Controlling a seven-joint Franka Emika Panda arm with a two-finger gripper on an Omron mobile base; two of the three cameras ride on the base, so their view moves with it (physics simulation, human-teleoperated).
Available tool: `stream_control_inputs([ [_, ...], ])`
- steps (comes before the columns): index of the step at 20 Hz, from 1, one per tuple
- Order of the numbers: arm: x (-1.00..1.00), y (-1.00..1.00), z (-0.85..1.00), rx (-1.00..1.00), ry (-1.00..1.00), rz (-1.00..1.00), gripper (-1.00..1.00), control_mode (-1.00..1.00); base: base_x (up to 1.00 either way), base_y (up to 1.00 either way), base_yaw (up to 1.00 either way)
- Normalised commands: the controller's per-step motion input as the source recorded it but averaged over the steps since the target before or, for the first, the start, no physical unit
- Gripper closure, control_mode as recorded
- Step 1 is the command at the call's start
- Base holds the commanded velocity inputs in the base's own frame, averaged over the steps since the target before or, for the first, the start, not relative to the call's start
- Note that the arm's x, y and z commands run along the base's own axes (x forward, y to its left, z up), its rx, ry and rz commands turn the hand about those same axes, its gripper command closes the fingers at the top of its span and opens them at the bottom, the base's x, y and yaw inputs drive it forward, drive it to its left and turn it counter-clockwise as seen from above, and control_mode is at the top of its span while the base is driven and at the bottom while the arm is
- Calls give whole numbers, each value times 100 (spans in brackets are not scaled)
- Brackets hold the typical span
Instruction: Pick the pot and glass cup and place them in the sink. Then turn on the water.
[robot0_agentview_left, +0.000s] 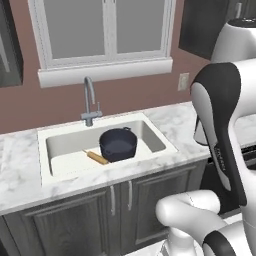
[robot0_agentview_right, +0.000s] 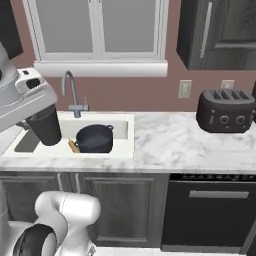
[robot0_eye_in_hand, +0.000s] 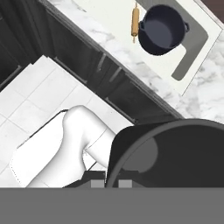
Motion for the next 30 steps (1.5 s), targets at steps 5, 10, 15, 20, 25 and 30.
stream_control_inputs([
  [5, 0, 0, 0, 0, 0, 0, 100, 100, 64, -23, 9],
  [10, 0, 0, 0, 0, 0, 0, 100, 100, 57, -29, 16],
  [15, 0, 0, 0, 0, 0, 0, 100, 100, 45, -28, 22],
  [20, 0, 0, 0, 0, 0, 0, 100, 100, 34, -19, 24],
  [25, 0, 0, 0, 0, 0, 0, 100, 100, 26, -5, 23],
  [30, 0, 0, 0, 0, 0, 0, 100, 100, 28, 0, 15],
])
